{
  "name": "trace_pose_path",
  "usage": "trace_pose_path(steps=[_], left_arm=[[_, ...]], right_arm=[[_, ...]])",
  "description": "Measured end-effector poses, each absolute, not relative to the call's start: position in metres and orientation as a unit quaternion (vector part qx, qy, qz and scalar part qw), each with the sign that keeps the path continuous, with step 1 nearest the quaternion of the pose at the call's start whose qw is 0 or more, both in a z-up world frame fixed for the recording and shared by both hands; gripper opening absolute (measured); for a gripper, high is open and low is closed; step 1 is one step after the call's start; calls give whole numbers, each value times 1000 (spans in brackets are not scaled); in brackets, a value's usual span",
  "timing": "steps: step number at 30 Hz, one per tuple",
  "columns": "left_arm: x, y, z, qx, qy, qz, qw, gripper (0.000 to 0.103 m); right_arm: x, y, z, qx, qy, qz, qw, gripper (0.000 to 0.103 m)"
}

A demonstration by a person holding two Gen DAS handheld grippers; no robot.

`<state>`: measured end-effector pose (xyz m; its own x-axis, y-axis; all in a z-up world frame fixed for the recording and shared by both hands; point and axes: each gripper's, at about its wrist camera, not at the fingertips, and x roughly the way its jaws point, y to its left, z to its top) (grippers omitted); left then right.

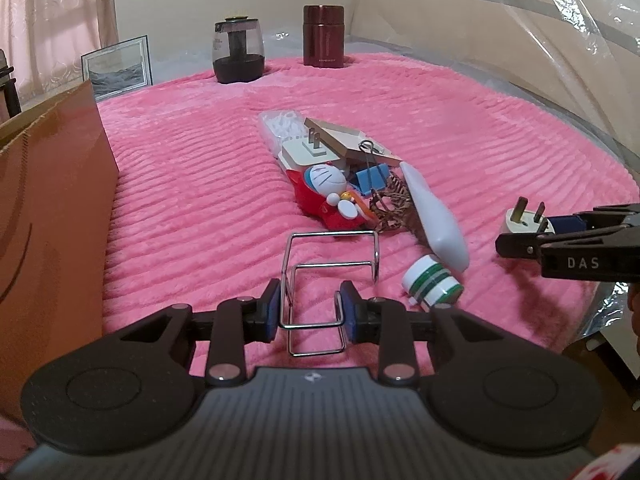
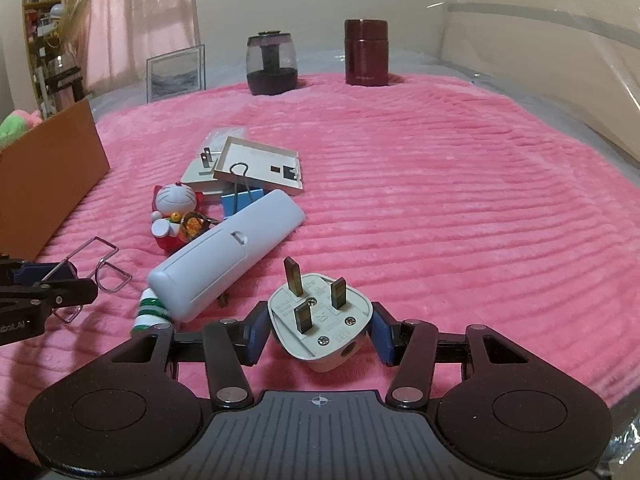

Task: Organize rigid objects
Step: 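Carry the wire rack and white plug over the box with both grippers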

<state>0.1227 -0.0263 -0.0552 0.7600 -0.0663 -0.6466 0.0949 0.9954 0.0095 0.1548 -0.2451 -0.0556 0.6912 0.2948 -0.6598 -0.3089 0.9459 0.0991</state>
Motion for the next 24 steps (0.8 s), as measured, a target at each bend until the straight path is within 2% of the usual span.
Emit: trace_pose_path(steps=[7, 13, 24], left_arm=[[106, -26, -36, 16, 332, -48, 942, 26], [88, -15, 1, 1, 300, -52, 953, 26], [39, 63, 89, 8, 238, -24, 971, 26]], right_arm=[[135, -245, -37, -4, 346, 170, 923, 49], [120, -230, 4, -1, 310, 213, 926, 49], [112, -132, 87, -33, 234, 381, 894, 49]])
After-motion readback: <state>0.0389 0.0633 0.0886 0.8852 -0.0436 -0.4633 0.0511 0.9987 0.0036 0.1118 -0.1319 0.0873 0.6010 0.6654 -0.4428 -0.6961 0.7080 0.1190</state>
